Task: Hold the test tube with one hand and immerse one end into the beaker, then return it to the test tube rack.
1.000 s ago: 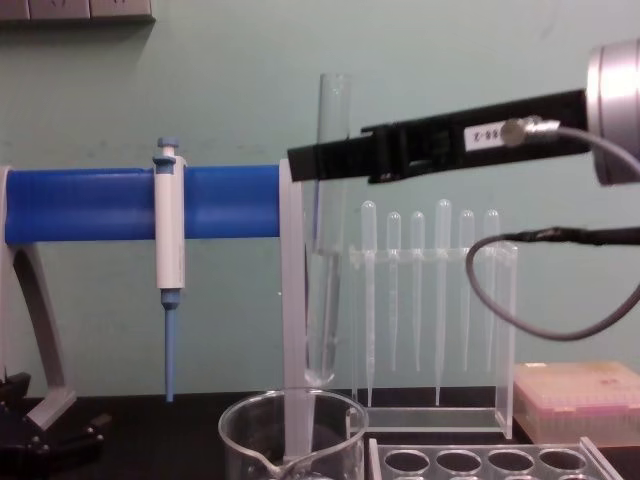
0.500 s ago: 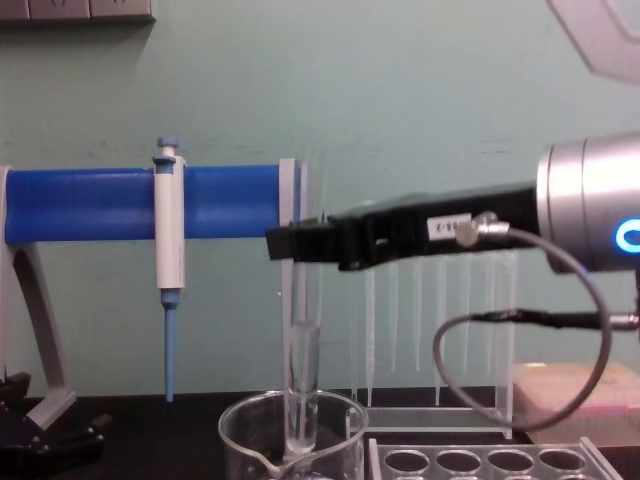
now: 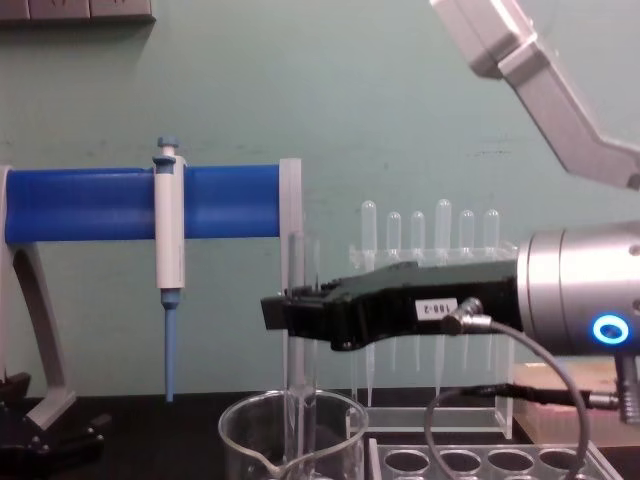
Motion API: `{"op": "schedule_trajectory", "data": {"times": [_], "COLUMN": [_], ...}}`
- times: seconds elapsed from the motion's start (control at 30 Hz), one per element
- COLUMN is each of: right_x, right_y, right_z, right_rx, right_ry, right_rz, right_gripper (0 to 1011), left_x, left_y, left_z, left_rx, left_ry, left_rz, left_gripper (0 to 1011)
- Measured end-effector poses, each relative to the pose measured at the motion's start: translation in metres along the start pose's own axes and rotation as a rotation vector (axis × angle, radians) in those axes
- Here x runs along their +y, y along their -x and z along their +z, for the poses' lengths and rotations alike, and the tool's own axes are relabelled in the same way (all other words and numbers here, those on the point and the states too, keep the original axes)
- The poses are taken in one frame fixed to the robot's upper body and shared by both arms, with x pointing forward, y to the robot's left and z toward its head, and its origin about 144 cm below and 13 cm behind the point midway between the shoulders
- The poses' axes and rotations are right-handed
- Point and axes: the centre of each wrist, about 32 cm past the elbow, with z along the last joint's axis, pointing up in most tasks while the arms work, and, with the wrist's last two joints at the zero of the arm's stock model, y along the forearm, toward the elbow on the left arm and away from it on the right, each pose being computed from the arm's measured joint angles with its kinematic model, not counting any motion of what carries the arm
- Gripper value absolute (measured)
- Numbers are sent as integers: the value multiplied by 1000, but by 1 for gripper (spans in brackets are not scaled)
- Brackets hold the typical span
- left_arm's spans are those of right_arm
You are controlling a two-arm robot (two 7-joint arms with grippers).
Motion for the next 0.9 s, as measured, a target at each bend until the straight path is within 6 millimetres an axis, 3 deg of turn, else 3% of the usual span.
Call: {"op": "schedule_trajectory", "data": {"times": [0.9], "right_x": [6], "right_y": [7], "right_z": [-38], "right_rx": [1], "right_ry": [20], "right_rz": [-19], "right_gripper": [225], "left_x": [0], "left_y": [0], "left_z": [0], "left_rx": [0], "left_ry": [0], "left_rz": [0], "left_gripper": [1000]}}
